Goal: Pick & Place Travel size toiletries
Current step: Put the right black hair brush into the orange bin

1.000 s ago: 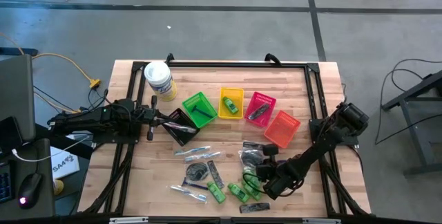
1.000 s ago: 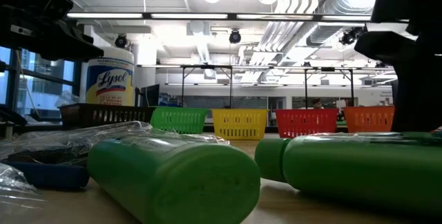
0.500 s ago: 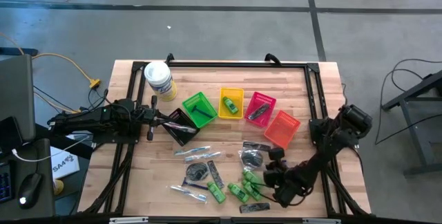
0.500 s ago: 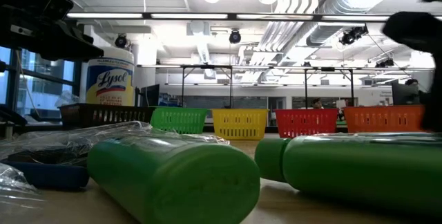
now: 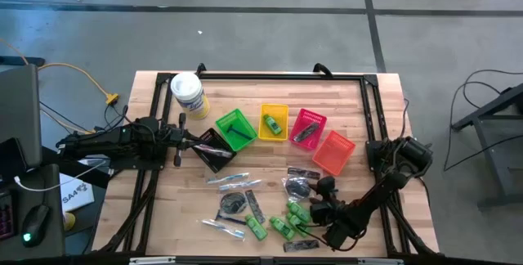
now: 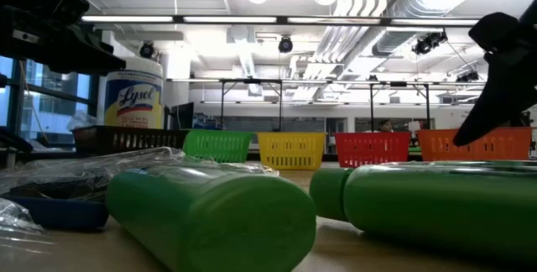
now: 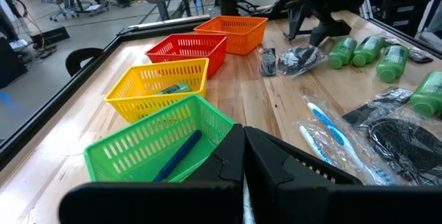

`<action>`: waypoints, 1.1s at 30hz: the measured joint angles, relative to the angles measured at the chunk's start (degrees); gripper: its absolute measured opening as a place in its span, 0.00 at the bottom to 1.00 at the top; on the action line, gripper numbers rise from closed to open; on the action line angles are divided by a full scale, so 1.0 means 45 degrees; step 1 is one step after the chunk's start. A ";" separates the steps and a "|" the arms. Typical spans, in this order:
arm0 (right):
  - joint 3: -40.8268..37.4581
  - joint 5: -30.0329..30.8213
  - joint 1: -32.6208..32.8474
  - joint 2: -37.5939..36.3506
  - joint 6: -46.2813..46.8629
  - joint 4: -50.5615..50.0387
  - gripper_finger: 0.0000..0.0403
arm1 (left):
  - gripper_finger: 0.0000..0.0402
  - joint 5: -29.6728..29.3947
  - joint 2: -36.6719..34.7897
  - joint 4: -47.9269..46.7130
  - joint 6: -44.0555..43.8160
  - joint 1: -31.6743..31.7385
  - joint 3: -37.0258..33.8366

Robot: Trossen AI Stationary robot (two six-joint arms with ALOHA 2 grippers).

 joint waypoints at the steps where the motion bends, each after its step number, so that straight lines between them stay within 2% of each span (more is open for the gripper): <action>1: 0.0000 0.0088 0.0037 0.0087 0.0040 0.0024 0.65 | 0.00 0.0004 0.0000 0.0000 0.0000 0.0004 0.0004; 8: -0.0005 -0.0018 -0.0308 0.0121 -0.0083 0.0098 0.61 | 0.00 0.0000 0.0000 0.0000 0.0000 0.0004 0.0000; 18: -0.0019 -0.0264 -0.1165 0.0136 -0.0068 0.0282 0.50 | 0.00 0.0002 0.0000 0.0000 -0.0008 0.0002 0.0004; 21: -0.0024 -0.0349 -0.1354 0.0145 0.0059 0.0290 0.39 | 0.00 0.0000 0.0000 0.0000 0.0000 0.0004 0.0000; 26: -0.0025 -0.0642 -0.1488 0.0150 0.0078 0.0300 0.07 | 0.00 0.0000 0.0000 0.0000 0.0000 0.0003 0.0003; 27: -0.0024 -0.0782 -0.1516 0.0150 0.0077 0.0312 0.04 | 0.00 0.0000 0.0000 -0.0002 -0.0002 0.0002 0.0004; 33: -0.0053 -0.0674 -0.1381 -0.0105 0.0090 0.0280 0.01 | 0.00 0.0000 0.0000 0.0000 0.0000 0.0000 0.0000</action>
